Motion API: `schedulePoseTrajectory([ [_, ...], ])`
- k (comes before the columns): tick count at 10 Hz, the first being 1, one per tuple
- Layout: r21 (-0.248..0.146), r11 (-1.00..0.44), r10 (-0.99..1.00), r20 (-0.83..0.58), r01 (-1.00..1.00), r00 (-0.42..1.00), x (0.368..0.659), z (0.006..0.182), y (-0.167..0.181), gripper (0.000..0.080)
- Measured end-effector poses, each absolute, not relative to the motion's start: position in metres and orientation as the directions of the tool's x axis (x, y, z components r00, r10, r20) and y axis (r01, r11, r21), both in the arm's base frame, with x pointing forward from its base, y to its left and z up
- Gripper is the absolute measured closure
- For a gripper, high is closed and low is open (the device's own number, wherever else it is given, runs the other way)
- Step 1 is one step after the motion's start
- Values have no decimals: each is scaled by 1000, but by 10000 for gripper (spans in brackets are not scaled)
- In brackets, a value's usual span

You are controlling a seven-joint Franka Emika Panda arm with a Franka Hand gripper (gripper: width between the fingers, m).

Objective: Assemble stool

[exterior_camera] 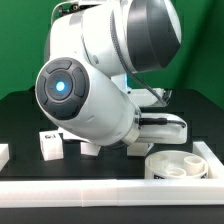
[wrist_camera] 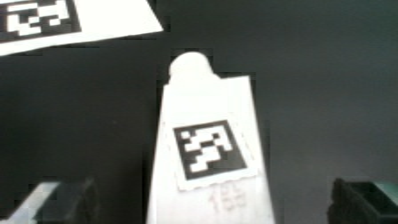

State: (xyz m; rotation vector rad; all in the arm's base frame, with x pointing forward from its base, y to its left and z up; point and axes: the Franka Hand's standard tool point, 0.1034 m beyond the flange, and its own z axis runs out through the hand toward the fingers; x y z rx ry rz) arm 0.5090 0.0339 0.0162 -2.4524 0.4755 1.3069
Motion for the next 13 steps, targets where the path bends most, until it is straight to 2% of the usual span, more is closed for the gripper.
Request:
schedulePoseTrajectory([
  [6, -134, -893, -152, -808, -430, 569, 515, 5, 34, 151],
  [7, -134, -893, -152, -808, -429, 569, 515, 4, 35, 275],
  [8, -134, -893, -153, -807, -429, 571, 515, 4, 35, 275],
  [9, -139, -894, -147, -807, -425, 572, 515, 4, 35, 425],
  [10, -144, -895, -140, -807, -422, 573, 513, 4, 35, 478],
  [13, -157, -898, -122, -809, -412, 575, 507, 4, 36, 478],
])
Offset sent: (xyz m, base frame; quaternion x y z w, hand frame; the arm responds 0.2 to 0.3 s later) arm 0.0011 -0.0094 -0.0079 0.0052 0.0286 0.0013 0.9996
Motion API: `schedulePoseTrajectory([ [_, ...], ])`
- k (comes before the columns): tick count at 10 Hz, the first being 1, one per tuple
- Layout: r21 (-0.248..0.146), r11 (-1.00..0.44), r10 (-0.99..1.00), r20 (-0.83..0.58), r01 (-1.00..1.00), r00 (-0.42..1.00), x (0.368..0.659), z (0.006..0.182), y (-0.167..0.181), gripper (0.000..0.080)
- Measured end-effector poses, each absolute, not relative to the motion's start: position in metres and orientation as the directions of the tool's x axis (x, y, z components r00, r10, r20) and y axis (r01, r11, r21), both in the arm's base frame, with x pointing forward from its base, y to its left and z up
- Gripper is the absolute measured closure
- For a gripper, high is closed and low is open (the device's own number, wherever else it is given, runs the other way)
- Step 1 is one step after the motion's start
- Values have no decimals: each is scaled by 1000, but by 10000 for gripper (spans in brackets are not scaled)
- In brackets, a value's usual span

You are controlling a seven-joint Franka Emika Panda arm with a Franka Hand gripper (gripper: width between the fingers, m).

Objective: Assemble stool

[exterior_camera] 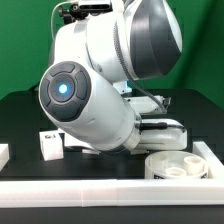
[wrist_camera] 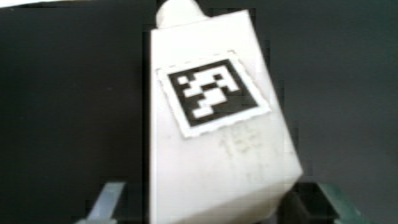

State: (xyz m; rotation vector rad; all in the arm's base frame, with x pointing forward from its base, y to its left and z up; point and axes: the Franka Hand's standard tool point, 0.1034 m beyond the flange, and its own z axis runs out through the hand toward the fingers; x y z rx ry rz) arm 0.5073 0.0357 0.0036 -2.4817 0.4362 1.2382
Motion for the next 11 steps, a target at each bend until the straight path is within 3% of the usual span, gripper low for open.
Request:
schedulePoseTrajectory([
  [3, -160, -898, -121, -805, -409, 581, 511, 7, 36, 478],
  [4, -165, -899, -119, -800, -407, 588, 515, 15, 35, 476],
  [8, -200, -903, -90, -777, -380, 623, 531, 73, 34, 476],
  [9, -211, -904, -80, -772, -372, 631, 537, 79, 33, 476],
  [11, -227, -905, -83, -735, -360, 673, 546, 73, 33, 476],
])
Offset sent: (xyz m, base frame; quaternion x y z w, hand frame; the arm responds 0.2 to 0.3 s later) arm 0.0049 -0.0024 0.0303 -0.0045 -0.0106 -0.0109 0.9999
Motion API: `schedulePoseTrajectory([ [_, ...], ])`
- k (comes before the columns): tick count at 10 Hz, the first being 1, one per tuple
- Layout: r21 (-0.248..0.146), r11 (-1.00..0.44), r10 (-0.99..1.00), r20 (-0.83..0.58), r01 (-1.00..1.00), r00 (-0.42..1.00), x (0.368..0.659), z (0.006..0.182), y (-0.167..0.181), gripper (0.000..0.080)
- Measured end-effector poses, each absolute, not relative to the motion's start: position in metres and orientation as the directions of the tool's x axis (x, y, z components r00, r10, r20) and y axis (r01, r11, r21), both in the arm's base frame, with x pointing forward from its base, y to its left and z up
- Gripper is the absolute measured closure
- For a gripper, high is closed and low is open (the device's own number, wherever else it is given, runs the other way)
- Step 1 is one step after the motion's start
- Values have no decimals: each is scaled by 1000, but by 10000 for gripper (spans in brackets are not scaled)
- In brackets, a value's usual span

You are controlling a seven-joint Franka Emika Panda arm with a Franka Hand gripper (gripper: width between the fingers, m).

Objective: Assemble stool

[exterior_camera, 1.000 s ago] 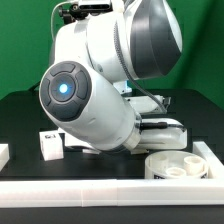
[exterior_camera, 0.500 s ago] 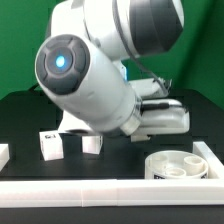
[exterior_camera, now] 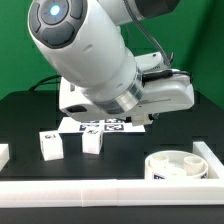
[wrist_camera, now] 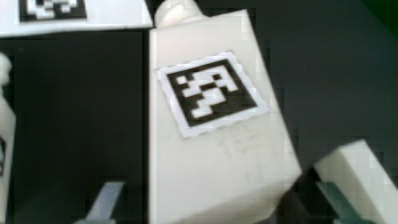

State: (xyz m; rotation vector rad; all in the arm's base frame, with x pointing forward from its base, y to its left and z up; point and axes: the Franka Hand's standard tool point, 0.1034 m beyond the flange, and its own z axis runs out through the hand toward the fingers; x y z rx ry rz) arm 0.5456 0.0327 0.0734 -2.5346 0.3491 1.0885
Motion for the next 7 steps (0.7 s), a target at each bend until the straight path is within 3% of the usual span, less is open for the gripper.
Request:
schedulePoseTrajectory([
  [3, -230, -905, -128, -654, -358, 745, 561, 73, 31, 476],
  [7, -234, -906, -237, -412, -354, 880, 586, 114, 27, 476],
])
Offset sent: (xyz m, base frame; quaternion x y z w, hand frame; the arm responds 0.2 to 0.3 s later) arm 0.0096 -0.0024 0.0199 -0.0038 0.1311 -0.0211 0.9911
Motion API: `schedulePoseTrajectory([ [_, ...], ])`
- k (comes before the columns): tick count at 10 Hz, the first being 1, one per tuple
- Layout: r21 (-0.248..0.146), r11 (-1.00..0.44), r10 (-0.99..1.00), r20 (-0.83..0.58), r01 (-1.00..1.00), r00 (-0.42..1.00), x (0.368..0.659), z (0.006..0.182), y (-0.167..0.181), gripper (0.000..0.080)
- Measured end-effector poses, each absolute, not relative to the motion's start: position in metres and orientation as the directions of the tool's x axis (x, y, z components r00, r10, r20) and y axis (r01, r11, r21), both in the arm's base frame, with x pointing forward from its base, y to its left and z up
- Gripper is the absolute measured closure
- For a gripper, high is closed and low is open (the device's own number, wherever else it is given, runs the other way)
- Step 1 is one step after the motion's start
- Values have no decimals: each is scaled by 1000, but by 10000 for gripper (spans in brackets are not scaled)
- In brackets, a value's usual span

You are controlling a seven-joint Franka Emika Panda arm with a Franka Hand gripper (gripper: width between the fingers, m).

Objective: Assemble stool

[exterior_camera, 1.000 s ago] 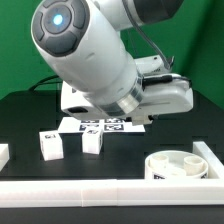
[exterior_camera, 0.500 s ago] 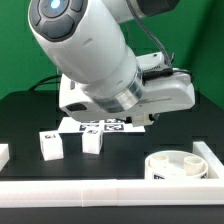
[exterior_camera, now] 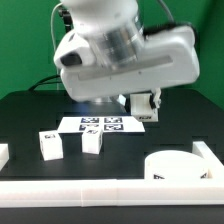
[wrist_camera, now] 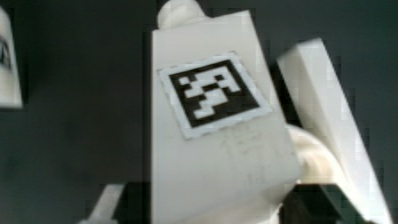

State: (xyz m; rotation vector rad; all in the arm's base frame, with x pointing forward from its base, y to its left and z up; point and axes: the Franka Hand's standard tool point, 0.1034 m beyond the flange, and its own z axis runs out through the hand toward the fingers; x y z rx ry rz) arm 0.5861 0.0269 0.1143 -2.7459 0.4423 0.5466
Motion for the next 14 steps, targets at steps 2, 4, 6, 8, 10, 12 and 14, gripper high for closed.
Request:
schedulePoseTrajectory([
  [2, -229, -903, -298, -276, -363, 914, 598, 126, 30, 476],
  [4, -227, -906, -335, -134, -358, 933, 604, 125, 29, 476],
  [6, -225, -915, -354, 45, -336, 934, 613, 126, 33, 476],
  [8, -226, -921, -360, 181, -317, 915, 625, 128, 38, 476],
  [10, -217, -929, -359, 347, -298, 866, 626, 127, 38, 476],
  [12, -211, -935, -350, 427, -284, 834, 627, 126, 41, 475],
  [14, -221, -935, -350, 463, -276, 814, 631, 128, 47, 475],
])
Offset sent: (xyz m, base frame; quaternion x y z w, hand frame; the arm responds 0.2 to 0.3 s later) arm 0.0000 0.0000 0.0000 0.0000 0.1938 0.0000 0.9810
